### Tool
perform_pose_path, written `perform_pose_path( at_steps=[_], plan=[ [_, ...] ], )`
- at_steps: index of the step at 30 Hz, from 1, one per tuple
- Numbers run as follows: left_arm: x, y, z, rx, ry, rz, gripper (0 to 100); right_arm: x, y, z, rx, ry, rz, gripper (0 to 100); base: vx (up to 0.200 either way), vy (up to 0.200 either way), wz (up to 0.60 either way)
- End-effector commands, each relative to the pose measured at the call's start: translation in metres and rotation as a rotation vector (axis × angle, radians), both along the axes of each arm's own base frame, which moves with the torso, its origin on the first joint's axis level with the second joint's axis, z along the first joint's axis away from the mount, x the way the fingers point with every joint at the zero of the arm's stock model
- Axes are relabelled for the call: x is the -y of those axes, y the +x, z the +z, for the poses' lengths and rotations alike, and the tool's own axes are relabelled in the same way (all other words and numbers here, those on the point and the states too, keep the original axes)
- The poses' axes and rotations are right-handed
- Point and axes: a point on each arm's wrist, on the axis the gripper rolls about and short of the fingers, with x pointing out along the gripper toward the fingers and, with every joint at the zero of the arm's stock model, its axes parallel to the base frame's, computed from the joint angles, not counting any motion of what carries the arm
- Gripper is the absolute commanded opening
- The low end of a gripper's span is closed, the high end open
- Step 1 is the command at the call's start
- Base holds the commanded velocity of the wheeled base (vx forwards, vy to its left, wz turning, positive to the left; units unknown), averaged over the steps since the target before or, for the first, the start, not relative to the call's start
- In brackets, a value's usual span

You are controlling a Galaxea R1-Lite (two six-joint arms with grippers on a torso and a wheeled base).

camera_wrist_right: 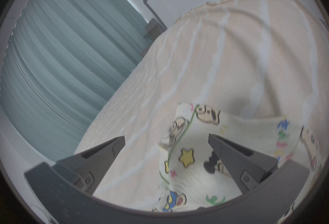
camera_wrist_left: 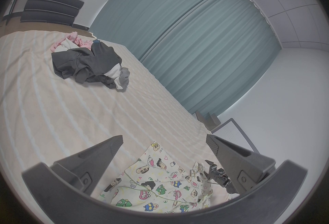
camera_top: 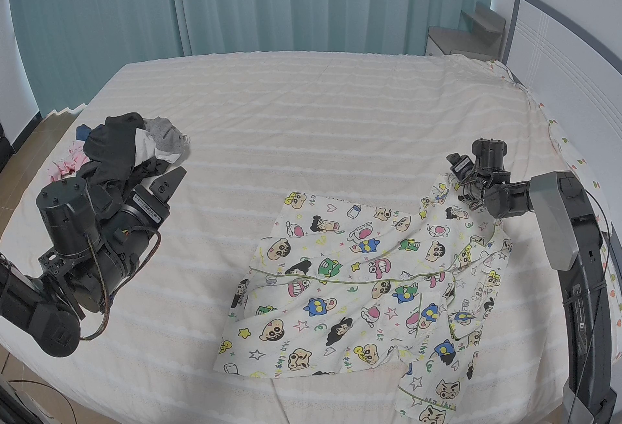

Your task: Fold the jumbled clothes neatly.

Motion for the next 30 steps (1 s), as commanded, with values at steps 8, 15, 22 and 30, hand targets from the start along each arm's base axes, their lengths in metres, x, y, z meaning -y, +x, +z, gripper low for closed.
perform_pose_path(
  at_steps=[8,15,22,30],
  plan=[
    [0.004,-0.006,-0.009,-0.039,-0.006,-0.093,100,0.013,-0.064,0.141,0.164,0.002,0.014,100,0.0,0.0,0.0],
    [0.014,-0.027,-0.03,-0.147,0.014,-0.321,100,0.012,-0.186,0.135,0.041,-0.078,0.153,100,0.0,0.0,0.0],
    [0.029,-0.044,-0.065,-0.375,0.185,-0.459,100,0.019,-0.328,0.103,0.046,-0.259,0.276,100,0.0,0.0,0.0],
    [0.036,-0.062,-0.096,-0.607,0.219,-0.643,100,0.019,-0.379,0.079,-0.015,-0.272,0.368,100,0.0,0.0,0.0]
  ],
)
